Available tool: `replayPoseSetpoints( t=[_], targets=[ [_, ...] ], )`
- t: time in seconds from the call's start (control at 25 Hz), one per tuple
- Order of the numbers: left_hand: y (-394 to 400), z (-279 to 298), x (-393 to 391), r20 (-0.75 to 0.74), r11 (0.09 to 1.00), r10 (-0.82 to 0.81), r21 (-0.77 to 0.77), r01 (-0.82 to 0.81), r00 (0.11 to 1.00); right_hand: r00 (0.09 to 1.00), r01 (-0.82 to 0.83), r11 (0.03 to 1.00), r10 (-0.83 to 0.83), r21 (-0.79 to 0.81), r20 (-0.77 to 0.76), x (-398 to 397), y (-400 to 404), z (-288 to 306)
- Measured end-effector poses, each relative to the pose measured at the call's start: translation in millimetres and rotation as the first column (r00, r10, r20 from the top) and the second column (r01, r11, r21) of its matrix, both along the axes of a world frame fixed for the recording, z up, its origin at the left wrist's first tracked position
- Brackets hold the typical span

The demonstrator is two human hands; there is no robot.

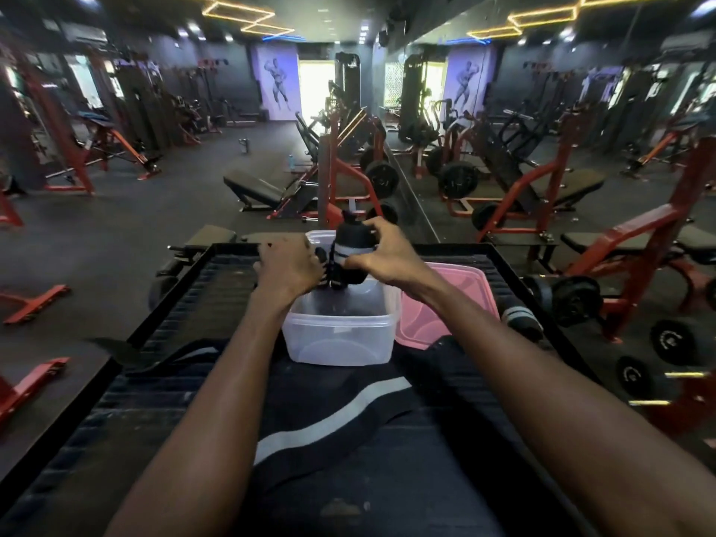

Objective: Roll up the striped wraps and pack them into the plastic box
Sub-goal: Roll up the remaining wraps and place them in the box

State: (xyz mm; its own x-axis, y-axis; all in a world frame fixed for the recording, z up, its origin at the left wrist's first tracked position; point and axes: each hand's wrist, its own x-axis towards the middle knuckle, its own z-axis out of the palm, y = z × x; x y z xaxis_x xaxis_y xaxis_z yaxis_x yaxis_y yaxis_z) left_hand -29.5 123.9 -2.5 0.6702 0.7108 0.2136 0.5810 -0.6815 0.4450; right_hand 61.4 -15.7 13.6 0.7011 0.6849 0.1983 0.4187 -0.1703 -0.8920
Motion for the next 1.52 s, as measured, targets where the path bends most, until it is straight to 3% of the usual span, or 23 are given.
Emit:
replayPoseSetpoints(
  t=[0.12, 0.2, 0.52, 0.76, 0.92, 1.08, 1.2, 1.28, 1.4, 1.52],
  targets=[
    [25.9, -12.7, -3.0, -0.246, 0.997, -0.070, -0.042, 0.062, 0.967, 0.994, 0.029, 0.978, -0.006, -0.205, 0.108, 2.2, 41.0, -12.5],
    [27.5, -19.0, -6.2, -0.292, 0.987, -0.152, -0.091, 0.130, 0.944, 0.980, 0.075, 0.937, -0.007, -0.340, 0.197, 6.8, 61.2, -21.3],
    [33.6, -28.5, -5.6, -0.155, 0.940, -0.252, -0.275, 0.203, 0.955, 0.929, 0.128, 0.814, 0.102, -0.567, 0.356, 0.0, 112.2, -36.6],
    [37.1, -30.6, -5.2, -0.149, 0.938, -0.246, -0.287, 0.197, 0.958, 0.909, 0.194, 0.722, 0.123, -0.664, 0.399, 7.8, 123.4, -56.5],
    [37.8, -33.2, -2.8, -0.181, 0.944, -0.243, -0.271, 0.189, 0.953, 0.903, 0.198, 0.737, 0.120, -0.646, 0.414, 8.4, 122.7, -57.7],
    [37.1, -32.6, -3.9, -0.216, 0.949, -0.238, -0.258, 0.179, 0.947, 0.913, 0.205, 0.860, 0.004, -0.467, 0.408, 7.8, 106.5, -46.2],
    [36.1, -30.7, -7.4, -0.259, 0.964, -0.203, -0.220, 0.147, 0.944, 0.861, 0.357, 0.905, -0.223, -0.231, 0.457, 12.5, 77.7, -30.7],
    [30.8, -27.2, -9.8, -0.273, 0.985, -0.145, -0.127, 0.114, 0.951, 0.813, 0.470, 0.873, -0.373, -0.128, 0.447, 21.2, 48.3, -25.5],
    [13.2, -17.4, -9.6, -0.170, 0.991, -0.109, 0.061, 0.121, 0.979, 0.718, 0.613, 0.786, -0.514, -0.078, 0.470, 34.3, -7.2, -27.3],
    [-13.1, -3.0, -3.7, -0.070, 0.977, -0.189, 0.085, 0.194, 0.980, 0.659, 0.711, 0.655, -0.491, -0.258, 0.570, 49.4, -62.0, -40.3]
  ],
)
